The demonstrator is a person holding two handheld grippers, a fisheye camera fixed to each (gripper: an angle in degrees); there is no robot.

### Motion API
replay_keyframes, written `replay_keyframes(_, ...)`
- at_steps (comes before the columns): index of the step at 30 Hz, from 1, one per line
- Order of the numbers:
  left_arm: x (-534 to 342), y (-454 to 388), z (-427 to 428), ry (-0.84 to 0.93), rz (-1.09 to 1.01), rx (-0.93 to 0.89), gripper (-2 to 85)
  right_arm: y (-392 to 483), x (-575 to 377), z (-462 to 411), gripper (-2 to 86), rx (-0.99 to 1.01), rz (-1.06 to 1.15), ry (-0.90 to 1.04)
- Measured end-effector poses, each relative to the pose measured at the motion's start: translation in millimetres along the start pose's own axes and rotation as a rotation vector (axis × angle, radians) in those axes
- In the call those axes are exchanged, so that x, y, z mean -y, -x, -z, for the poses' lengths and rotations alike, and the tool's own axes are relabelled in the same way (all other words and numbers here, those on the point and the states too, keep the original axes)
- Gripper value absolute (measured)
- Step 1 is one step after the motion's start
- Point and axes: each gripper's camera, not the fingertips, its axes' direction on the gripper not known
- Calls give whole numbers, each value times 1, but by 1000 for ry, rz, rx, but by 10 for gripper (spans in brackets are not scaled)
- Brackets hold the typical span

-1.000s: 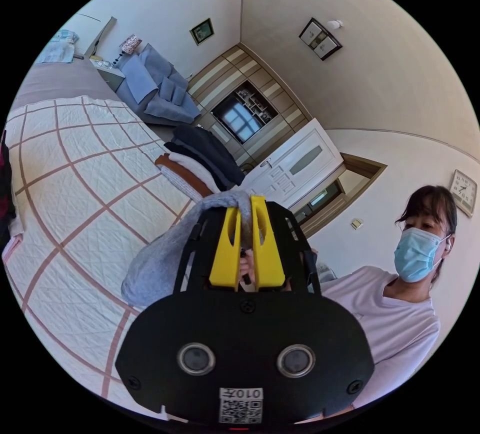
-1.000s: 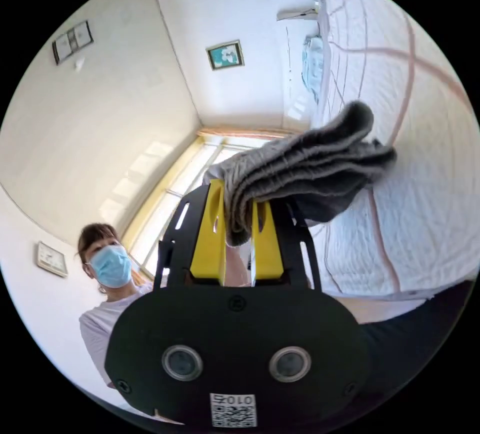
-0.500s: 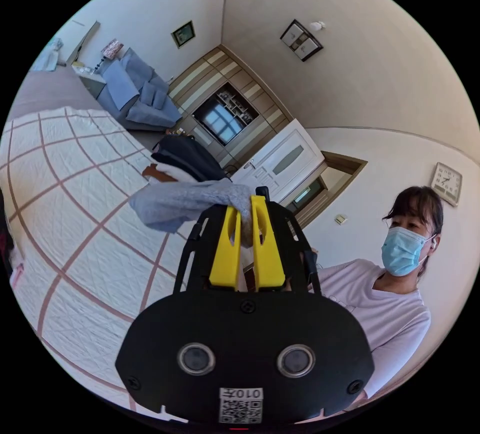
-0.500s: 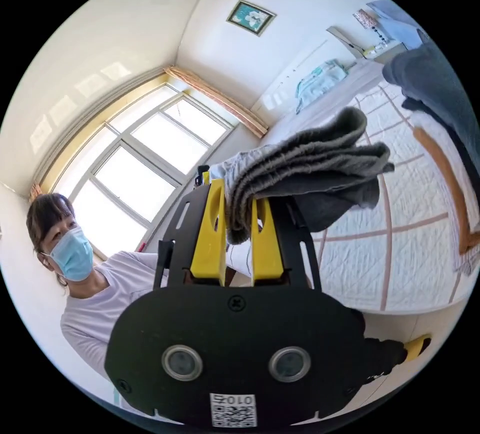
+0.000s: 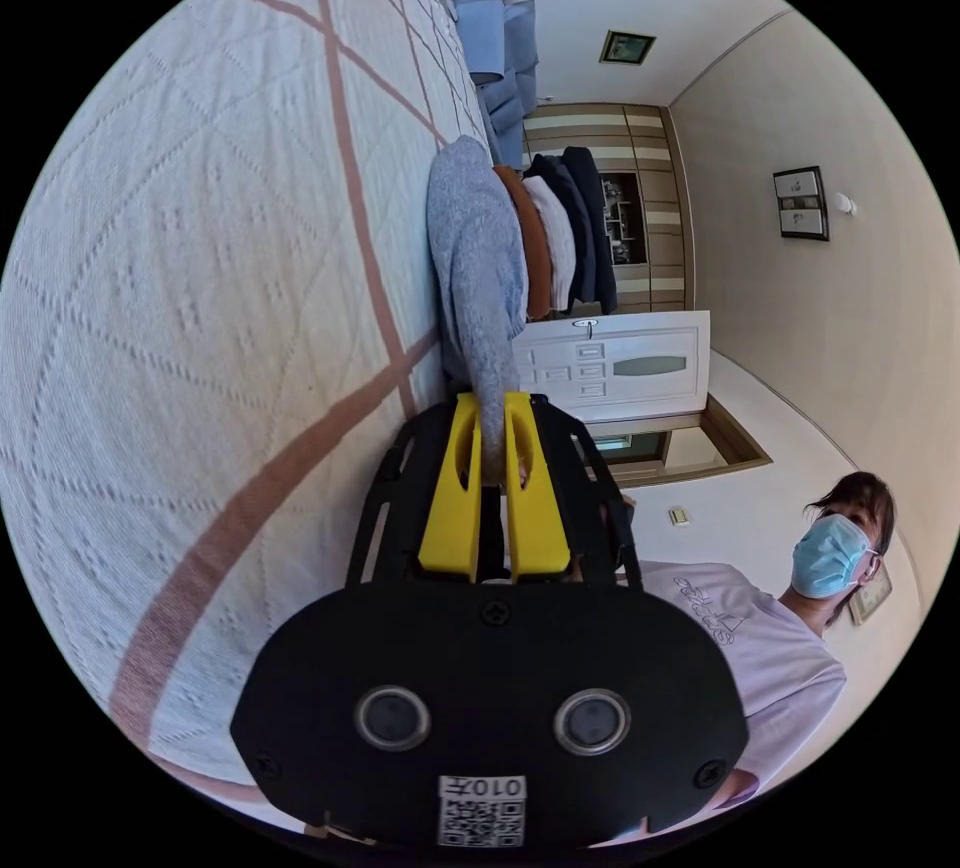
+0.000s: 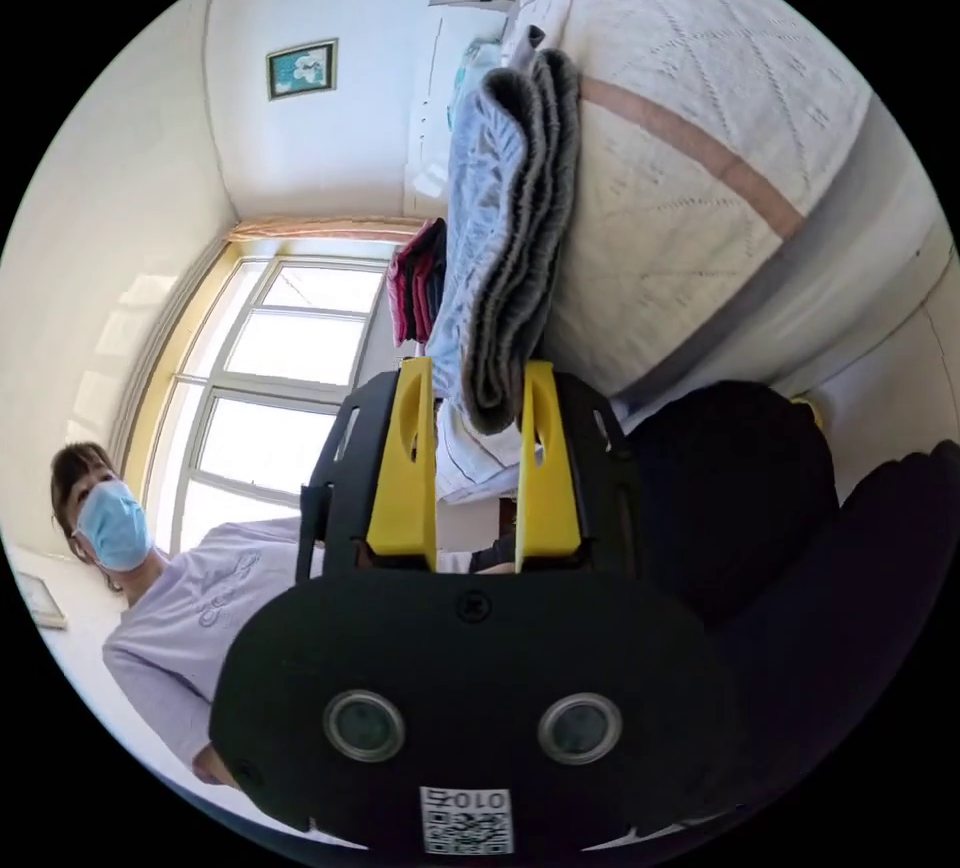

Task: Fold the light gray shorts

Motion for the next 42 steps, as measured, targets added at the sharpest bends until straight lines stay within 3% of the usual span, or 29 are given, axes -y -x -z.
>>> replay_keyframes(5,12,-2,1,-8,-36,9,53,17,-17,-42,109,-131,103,-8)
replay_keyframes(14,26,-16,-4,-27,-112,-34,55,79,-37,-50,71,20,69,27)
replay_keyframes(22,53,-177,-7,11,-542,-62,62,236,-60,-22,70,-17,336,-39)
replay_keyframes(26,74,-203,-31,74,-595,-93,64,276,-90,-12,70,-35,374,-97)
replay_keyframes(30,130,-207,-88,165,-577,-147,64,270,-97,7,70,-4,315,-167)
replay_keyframes(33,191,-257,-136,208,-670,-235,63,292,-86,45,71,29,346,-267)
replay_keyframes(37,296,-382,-202,272,-890,-336,63,405,-52,124,70,-176,616,-468)
replay_keyframes(42,405,-457,-274,273,-965,-440,62,500,-13,171,69,-451,833,-674)
